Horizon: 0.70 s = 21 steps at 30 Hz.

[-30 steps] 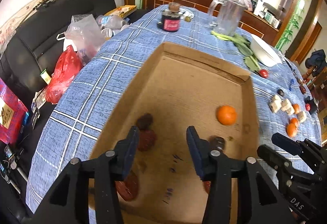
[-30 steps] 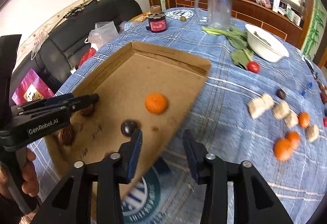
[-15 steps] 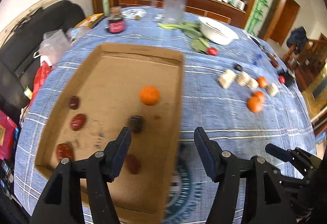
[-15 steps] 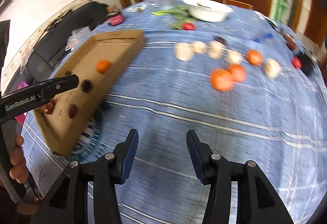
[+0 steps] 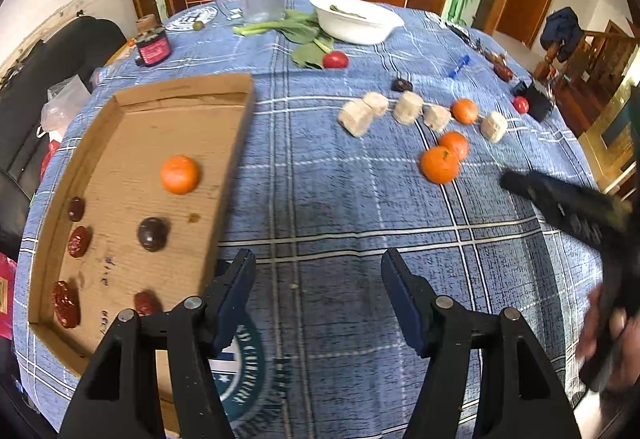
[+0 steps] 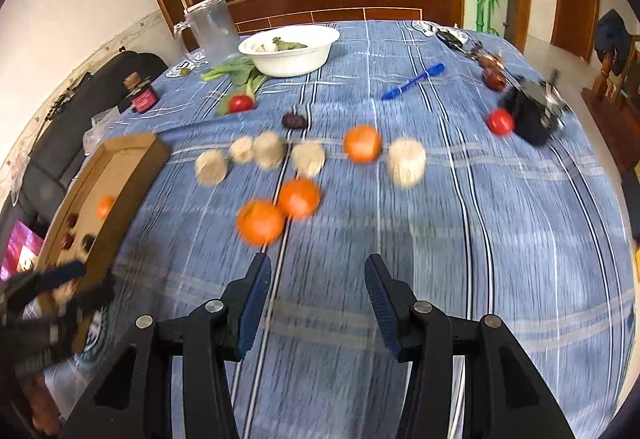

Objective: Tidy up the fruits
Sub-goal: 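Lift both open tools out of the tray toward the fruit row, then grasp a beige round cake with the right tool while the left tool grasps a tangerine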

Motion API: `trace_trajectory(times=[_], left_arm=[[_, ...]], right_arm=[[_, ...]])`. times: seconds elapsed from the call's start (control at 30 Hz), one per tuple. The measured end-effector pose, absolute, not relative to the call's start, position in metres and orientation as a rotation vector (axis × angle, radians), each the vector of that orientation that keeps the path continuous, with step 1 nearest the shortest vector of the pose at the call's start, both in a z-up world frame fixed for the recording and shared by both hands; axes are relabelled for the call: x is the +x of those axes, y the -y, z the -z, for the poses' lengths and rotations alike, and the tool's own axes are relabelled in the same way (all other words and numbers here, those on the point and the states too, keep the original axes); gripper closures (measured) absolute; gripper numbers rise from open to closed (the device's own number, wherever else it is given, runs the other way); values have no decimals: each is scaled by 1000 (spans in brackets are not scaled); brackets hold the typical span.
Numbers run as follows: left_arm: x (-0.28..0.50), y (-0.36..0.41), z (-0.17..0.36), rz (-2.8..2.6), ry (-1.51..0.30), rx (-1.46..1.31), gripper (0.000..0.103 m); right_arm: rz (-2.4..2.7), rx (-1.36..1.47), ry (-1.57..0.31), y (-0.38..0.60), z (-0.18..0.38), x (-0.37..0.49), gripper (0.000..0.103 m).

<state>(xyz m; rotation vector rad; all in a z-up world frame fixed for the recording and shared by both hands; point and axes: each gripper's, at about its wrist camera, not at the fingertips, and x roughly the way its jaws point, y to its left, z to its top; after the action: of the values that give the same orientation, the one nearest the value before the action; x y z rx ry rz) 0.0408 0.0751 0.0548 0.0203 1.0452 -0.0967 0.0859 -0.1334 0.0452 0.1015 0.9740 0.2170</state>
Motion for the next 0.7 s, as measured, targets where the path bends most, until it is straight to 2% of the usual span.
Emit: trace_trajectory(times=[0.37,0.6,0.7], left_arm=[[63,-40,-38,116,-1108,29,39],[65,-39,-37,93,-1121,30,39],[65,-43,-39,86,-1118,14,39]], right_arm=[[-327,2,-991,120,-22,141,51],[-516,176,-1111,143,-13,158,51],[-468,117,-1026,163,-29,139,51]])
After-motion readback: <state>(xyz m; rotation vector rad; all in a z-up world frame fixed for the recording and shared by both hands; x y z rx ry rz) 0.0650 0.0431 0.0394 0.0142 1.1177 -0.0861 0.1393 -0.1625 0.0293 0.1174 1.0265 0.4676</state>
